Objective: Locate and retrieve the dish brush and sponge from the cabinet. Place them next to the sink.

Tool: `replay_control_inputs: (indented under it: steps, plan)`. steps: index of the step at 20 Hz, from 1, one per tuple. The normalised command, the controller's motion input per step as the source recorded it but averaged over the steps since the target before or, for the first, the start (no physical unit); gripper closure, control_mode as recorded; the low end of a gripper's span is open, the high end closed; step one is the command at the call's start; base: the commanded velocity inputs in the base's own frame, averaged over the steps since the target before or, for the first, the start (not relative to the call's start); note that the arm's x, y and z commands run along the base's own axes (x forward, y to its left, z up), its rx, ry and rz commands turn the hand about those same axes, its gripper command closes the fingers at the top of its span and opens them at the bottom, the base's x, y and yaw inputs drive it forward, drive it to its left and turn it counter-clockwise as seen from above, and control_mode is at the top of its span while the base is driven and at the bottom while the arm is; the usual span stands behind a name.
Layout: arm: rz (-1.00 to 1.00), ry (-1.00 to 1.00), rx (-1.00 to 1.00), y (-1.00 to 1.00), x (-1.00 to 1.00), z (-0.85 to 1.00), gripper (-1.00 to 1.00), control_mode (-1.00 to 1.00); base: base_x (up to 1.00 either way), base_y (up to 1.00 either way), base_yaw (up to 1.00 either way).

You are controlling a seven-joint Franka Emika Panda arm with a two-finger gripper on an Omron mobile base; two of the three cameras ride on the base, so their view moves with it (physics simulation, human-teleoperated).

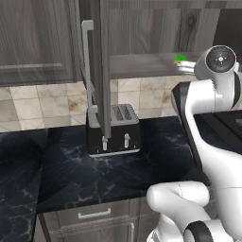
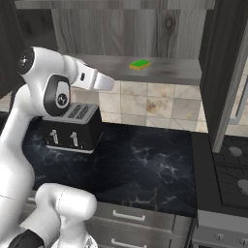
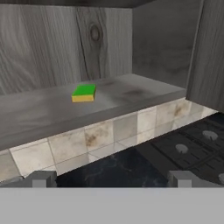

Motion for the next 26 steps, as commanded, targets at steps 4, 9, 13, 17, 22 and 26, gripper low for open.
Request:
replay_control_inputs:
  steps: [4, 9, 13, 17, 22, 26]
  plan:
    - [0.02, -0.01, 0.0, -0.14, 0.15, 0.12, -1.0, -1.0, 0.0, 0.0, 0.0]
    - [0.0, 0.0, 0.0, -0.11, 0.14, 0.1, -1.0, -1.0, 0.0, 0.0, 0.0]
    - [0.0, 0.03, 0.0, -0.11, 0.16, 0.03, -1.0, -1.0, 0.0, 0.0, 0.0]
    - [0.01, 0.05, 0.02, -0.06, 0.26, -0.02, -1.0, -1.0, 0.0, 0.0, 0.0]
    - [0.02, 0.0, 0.0, 0.02, 0.29, -0.03, -1.0, -1.0, 0.0, 0.0, 0.0]
    - [0.07, -0.02, 0.0, -0.01, 0.32, -0.01, -1.0, -1.0, 0.0, 0.0, 0.0]
